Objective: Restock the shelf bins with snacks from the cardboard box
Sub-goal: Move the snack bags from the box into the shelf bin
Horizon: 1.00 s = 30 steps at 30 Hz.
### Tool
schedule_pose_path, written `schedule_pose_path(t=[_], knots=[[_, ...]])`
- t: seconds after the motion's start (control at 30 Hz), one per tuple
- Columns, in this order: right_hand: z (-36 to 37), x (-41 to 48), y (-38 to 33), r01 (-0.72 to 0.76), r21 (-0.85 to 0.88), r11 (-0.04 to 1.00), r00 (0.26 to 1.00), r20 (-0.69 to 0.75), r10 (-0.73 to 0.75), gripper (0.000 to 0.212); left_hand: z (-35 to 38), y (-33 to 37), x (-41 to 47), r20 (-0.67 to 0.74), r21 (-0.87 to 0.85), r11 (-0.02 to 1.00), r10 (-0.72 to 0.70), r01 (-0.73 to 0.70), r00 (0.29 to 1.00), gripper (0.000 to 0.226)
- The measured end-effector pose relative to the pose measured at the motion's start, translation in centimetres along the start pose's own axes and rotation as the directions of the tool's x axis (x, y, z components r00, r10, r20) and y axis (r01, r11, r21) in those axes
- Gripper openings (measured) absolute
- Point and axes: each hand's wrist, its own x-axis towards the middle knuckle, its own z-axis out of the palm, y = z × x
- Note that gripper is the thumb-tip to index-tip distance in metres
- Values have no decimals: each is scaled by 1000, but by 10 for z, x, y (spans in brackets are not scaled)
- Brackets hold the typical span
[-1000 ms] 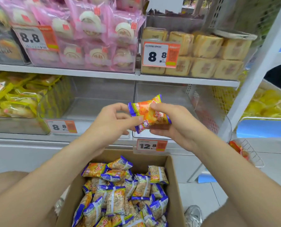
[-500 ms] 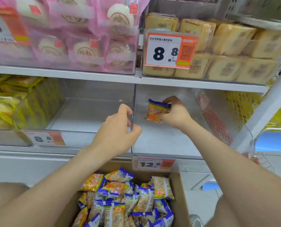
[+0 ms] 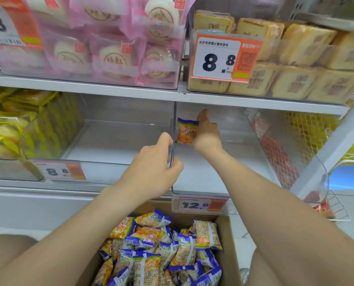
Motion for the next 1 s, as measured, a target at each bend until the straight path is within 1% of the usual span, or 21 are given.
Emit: schedule_pose_path(t=[0.07, 0.13, 0.2, 0.27, 0.33, 0.4, 0.43, 0.47, 0.53, 0.57, 0.63, 0.67, 0.7, 0.73, 0.8, 0.87, 0.93, 0.97, 1.0], knots=[[2, 3, 1, -12, -47, 999, 999, -44, 10, 40, 1, -1, 1, -1, -2, 1000, 9, -9, 1000, 21], [3, 7, 1, 4, -56, 998, 999, -38, -7, 30, 1, -2, 1, -3, -1, 1000, 18, -18, 1000, 21], [3, 9, 2, 21, -25, 999, 1000, -9, -21, 25, 2, -3, 2, -3, 1, 1000, 25, -25, 1000, 22], [0, 9, 6, 53, 2, 999, 998, 29, -53, 25, 2, -5, 2, 5, 3, 999, 33, -33, 999, 23], [-6, 7, 11, 87, 20, 996, 991, 97, -89, 29, 2, -6, 2, 13, 13, 999, 45, -45, 999, 26], [-15, 2, 14, 118, 12, 993, 982, 146, -118, 36, 1, -6, 0, 11, 34, 998, 52, -52, 999, 34], [-20, -2, 14, 133, 13, 991, 980, 145, -133, 40, 0, -6, -2, 1, 56, 997, 53, -53, 999, 39], [-26, -9, 13, 148, 18, 989, 981, 125, -149, 42, 0, -5, -4, -24, 86, 995, 56, -54, 998, 43], [-38, -28, 12, 196, 1, 981, 979, 56, -196, 40, -2, -4, -11, -131, 141, 988, 84, -66, 988, 44], [-44, -40, 11, 219, -16, 976, 975, 33, -219, 36, -4, -2, -16, -198, 155, 984, 116, -86, 973, 40], [-61, -69, 5, 261, -10, 965, 965, 11, -261, 24, -9, 0, -28, -319, 162, 975, 198, -152, 927, 23], [-70, -85, 2, 292, 14, 956, 956, 1, -292, 18, -12, 1, -36, -351, 168, 971, 220, -170, 910, 14], [-79, -102, 0, 326, 47, 944, 945, -11, -326, 15, -14, -1, -44, -352, 169, 971, 222, -171, 909, 9], [-87, -119, -2, 353, 77, 933, 936, -21, -352, 14, -14, -4, -53, -324, 166, 973, 208, -161, 923, 9], [-99, -150, 1, 391, 100, 915, 920, -25, -391, 14, -9, -13, -69, -205, 173, 977, 163, -128, 965, 11], [-101, -165, 14, 399, 18, 917, 917, 24, -399, 14, -1, -24, -82, -56, 219, 968, 142, -126, 988, 10], [-100, -163, 29, 380, -124, 917, 923, 106, -369, 18, 9, -33, -87, 110, 250, 954, 138, -162, 984, 8], [-101, -160, 33, 366, -164, 916, 928, 136, -347, 21, 14, -38, -88, 199, 278, 943, 129, -182, 972, 7], [-103, -159, 34, 371, -167, 913, 925, 149, -349, 21, 20, -43, -88, 284, 319, 926, 112, -204, 952, 8]])
